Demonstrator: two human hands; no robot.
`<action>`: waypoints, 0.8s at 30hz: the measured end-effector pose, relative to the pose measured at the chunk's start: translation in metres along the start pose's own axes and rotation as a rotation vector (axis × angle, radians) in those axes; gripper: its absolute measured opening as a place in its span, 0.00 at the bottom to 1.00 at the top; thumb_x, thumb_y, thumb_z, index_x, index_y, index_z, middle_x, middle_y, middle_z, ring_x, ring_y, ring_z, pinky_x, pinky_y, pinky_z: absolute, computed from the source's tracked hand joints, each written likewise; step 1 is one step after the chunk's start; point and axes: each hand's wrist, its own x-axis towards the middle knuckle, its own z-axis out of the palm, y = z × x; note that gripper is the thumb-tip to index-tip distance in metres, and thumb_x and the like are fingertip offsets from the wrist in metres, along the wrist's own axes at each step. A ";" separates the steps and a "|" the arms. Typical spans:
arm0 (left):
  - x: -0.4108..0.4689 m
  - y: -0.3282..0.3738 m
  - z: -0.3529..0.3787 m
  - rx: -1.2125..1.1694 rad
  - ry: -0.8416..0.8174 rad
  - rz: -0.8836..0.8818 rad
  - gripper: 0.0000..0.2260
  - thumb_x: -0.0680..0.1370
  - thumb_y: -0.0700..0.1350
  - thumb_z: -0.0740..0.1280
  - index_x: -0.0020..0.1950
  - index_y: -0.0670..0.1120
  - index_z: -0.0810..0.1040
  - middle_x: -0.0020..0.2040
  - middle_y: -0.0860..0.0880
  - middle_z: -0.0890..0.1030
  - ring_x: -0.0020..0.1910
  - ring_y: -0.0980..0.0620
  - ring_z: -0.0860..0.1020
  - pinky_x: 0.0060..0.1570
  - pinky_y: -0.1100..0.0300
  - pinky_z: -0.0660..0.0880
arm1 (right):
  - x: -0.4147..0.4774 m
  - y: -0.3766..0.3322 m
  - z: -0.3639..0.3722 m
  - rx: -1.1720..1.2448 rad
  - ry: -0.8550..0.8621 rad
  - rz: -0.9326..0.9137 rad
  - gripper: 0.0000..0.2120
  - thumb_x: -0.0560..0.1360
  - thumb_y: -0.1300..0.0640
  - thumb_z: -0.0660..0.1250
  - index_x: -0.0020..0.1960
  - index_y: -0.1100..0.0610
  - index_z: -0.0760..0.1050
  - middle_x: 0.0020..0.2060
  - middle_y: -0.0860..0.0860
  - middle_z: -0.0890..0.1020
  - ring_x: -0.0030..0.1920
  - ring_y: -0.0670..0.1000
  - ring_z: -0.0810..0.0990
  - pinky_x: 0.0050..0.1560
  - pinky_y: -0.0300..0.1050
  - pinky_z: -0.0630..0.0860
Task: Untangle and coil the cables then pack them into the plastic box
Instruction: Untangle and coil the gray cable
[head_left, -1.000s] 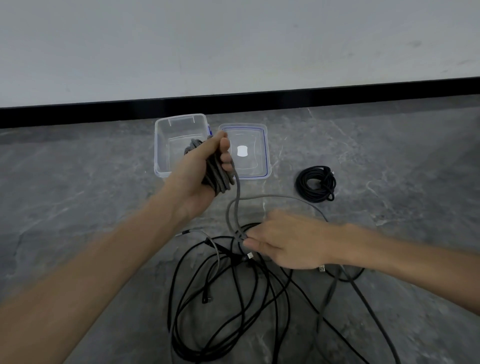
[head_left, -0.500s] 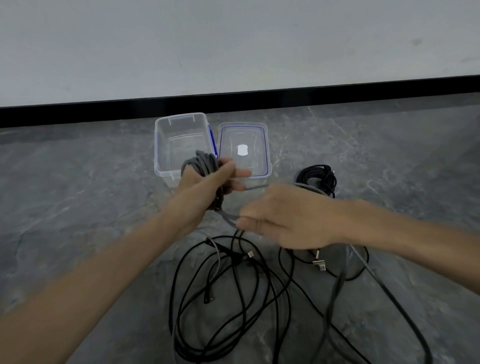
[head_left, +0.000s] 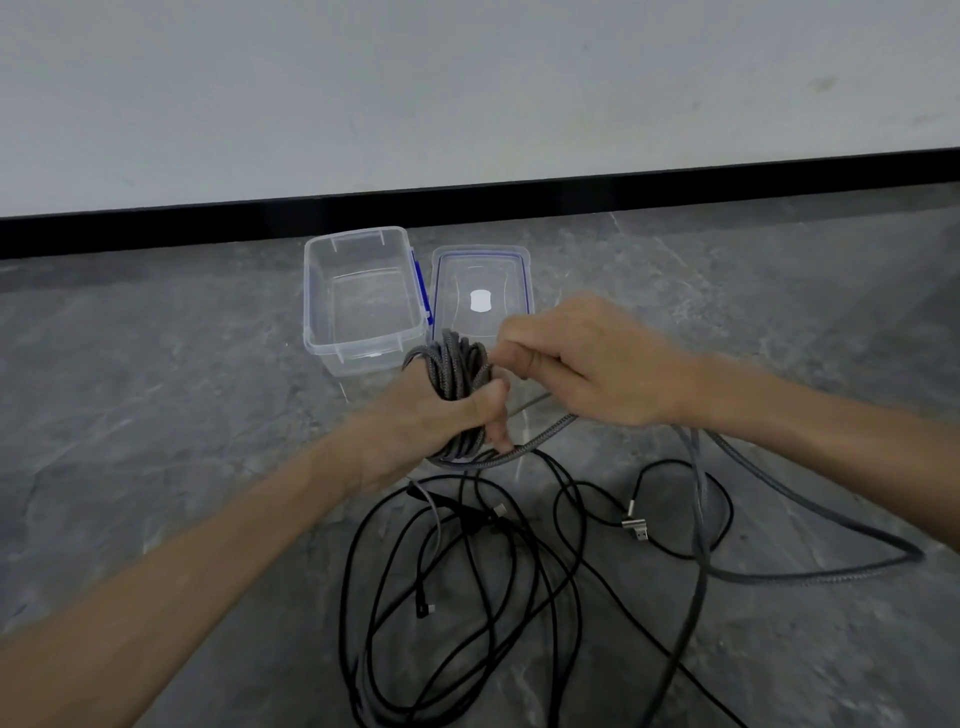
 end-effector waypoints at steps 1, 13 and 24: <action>0.001 0.002 0.001 -0.013 0.000 0.005 0.15 0.70 0.58 0.73 0.37 0.47 0.76 0.28 0.53 0.77 0.32 0.54 0.79 0.41 0.63 0.74 | 0.000 0.001 0.000 -0.012 0.006 -0.005 0.17 0.82 0.50 0.54 0.39 0.56 0.72 0.23 0.39 0.60 0.22 0.39 0.64 0.29 0.27 0.61; -0.005 0.010 0.018 -0.476 -0.091 -0.193 0.12 0.75 0.49 0.67 0.35 0.46 0.69 0.20 0.53 0.60 0.17 0.55 0.60 0.20 0.66 0.63 | -0.009 0.029 0.018 -0.251 0.050 -0.183 0.11 0.83 0.49 0.49 0.52 0.56 0.63 0.34 0.54 0.78 0.28 0.53 0.75 0.23 0.46 0.73; -0.004 0.009 0.005 -0.791 -0.154 -0.186 0.15 0.74 0.55 0.70 0.32 0.47 0.74 0.19 0.56 0.65 0.17 0.59 0.63 0.19 0.68 0.63 | -0.022 0.039 0.030 -0.389 -0.014 -0.018 0.09 0.80 0.53 0.55 0.56 0.58 0.66 0.36 0.54 0.80 0.27 0.52 0.77 0.18 0.38 0.66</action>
